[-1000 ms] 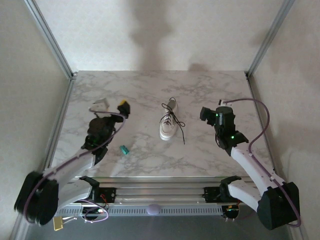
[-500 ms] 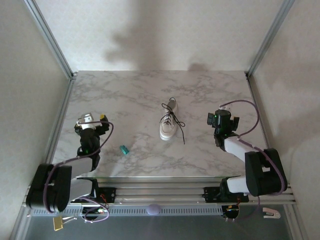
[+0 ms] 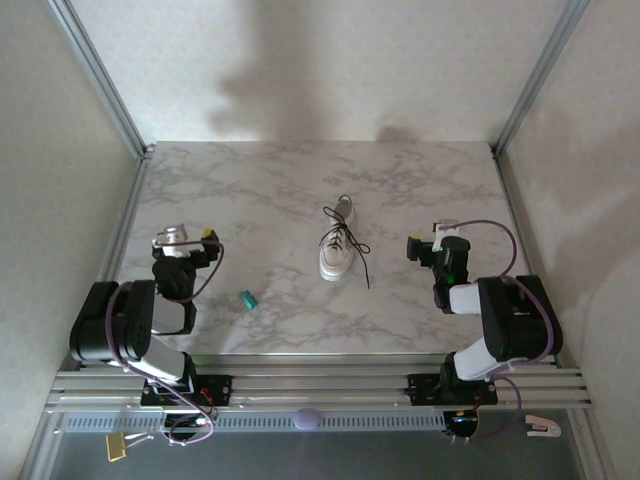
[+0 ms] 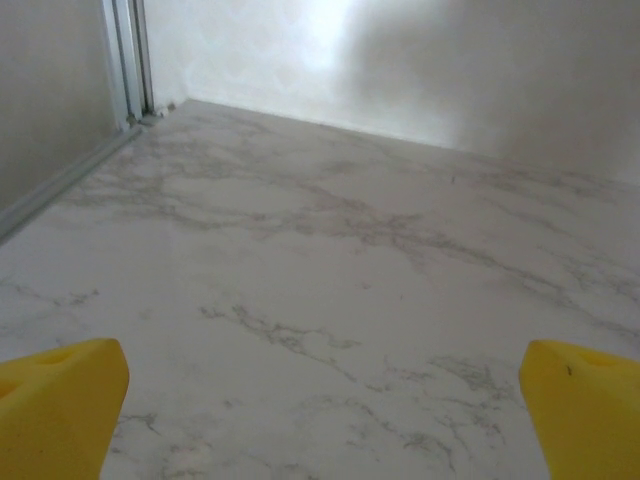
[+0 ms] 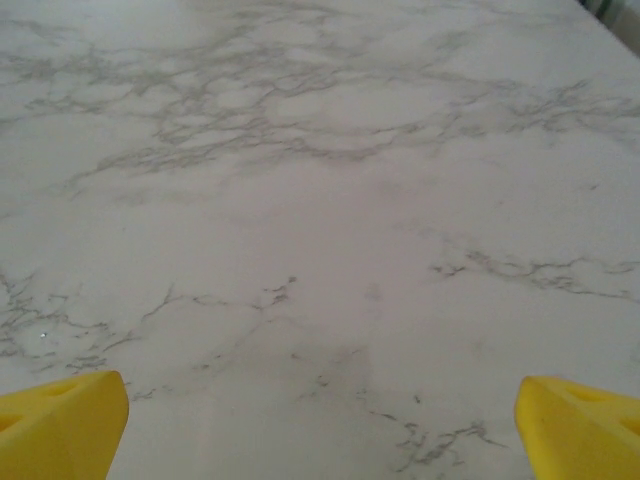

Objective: Tie the shoes

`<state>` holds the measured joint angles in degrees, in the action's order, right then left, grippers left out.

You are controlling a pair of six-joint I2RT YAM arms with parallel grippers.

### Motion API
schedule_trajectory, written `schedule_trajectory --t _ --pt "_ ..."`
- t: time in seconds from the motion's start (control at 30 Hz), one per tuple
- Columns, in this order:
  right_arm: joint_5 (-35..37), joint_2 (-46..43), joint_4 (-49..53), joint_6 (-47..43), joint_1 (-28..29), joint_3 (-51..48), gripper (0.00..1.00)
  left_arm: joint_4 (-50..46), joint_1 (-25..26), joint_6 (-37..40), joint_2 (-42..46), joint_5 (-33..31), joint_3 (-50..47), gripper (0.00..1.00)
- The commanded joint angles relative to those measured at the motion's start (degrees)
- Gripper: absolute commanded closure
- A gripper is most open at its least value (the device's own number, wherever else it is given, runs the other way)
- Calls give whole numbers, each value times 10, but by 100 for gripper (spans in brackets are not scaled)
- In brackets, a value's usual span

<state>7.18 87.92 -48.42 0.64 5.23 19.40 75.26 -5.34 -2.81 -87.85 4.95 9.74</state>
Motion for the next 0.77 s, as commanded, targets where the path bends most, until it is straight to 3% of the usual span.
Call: schedule_trajectory --t 0.0,0.73 --pt "4 5 -29 3 -2 17 1 11 5 -3 -7 -5 25 0" --pt "6 6 -8 8 -7 28 1 -2 15 1 -3 -29 27 0"
